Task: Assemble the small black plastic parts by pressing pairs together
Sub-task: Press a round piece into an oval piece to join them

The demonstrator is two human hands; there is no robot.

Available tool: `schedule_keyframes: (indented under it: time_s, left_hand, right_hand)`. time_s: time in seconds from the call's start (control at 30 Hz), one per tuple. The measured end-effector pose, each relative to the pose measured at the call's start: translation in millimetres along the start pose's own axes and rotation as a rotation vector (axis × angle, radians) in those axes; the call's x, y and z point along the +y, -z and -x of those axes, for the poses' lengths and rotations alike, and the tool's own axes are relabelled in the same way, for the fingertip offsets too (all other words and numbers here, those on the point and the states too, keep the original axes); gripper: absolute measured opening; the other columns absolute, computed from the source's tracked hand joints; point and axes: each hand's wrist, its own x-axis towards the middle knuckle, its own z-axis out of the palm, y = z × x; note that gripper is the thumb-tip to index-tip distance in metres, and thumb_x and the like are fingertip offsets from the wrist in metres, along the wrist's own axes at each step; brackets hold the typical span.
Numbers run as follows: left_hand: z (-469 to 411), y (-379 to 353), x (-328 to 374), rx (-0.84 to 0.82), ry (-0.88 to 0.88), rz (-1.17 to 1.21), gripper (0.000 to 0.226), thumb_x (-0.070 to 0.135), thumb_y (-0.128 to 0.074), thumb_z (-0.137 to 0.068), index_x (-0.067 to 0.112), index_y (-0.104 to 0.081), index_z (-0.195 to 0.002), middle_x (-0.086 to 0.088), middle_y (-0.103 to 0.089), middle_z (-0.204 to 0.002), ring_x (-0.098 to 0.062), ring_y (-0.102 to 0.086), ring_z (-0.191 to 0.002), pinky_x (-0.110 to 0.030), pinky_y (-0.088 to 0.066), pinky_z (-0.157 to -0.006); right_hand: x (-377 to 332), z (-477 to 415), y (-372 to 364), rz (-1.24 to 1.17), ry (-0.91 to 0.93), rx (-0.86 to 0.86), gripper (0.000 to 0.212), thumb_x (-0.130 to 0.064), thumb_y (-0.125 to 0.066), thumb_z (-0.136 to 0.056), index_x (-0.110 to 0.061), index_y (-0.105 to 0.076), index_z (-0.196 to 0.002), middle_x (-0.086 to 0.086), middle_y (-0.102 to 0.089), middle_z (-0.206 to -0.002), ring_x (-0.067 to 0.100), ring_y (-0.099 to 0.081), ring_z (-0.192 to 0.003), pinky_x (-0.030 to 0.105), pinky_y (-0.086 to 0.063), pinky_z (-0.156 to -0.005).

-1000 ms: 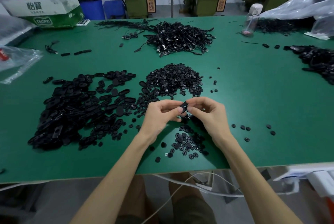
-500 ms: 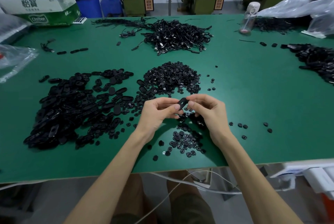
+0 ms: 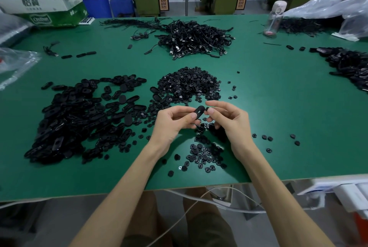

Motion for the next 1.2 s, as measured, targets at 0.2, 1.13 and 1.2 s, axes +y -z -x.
schedule_keyframes:
  time_s: [0.2, 1.13, 1.2]
  left_hand:
    - [0.3, 0.7, 0.2, -0.001, -0.006, 0.0, 0.026, 0.014, -0.079, -0.088, 0.003, -0.076, -0.11, -0.015, -0.079, -0.098, -0.031, -0.077, -0.088, -0.03, -0.062, -0.078]
    - [0.5, -0.5, -1.9, -0.032, -0.015, -0.088, 0.021, 0.001, -0.077, -0.09, 0.004, -0.076, -0.11, -0.011, -0.08, -0.098, -0.028, -0.077, -0.088, -0.03, -0.062, -0.082]
    - [0.5, -0.7, -2.0, -0.03, -0.014, -0.083, 0.022, 0.0, -0.075, -0.09, 0.002, -0.074, -0.112, -0.011, -0.079, -0.1, -0.029, -0.077, -0.089, -0.031, -0.062, -0.082]
  right_hand:
    - [0.5, -0.4, 0.2, 0.027, 0.011, 0.011, 0.012, -0.012, -0.075, -0.093, -0.016, -0.079, -0.103, 0.004, -0.079, -0.09, 0.01, -0.068, -0.074, 0.018, -0.049, -0.062]
    - [-1.1, 1.7, -13.2, 0.496, 0.142, 0.054, 0.008, -0.014, -0.077, -0.091, -0.022, -0.075, -0.09, -0.009, -0.072, -0.082, 0.007, -0.065, -0.078, 0.02, -0.05, -0.073]
    - [-2.7, 3.2, -14.6, 0.554, 0.211, 0.055, 0.01, -0.011, -0.077, -0.09, -0.021, -0.074, -0.089, -0.006, -0.07, -0.086, 0.009, -0.063, -0.081, 0.016, -0.046, -0.072]
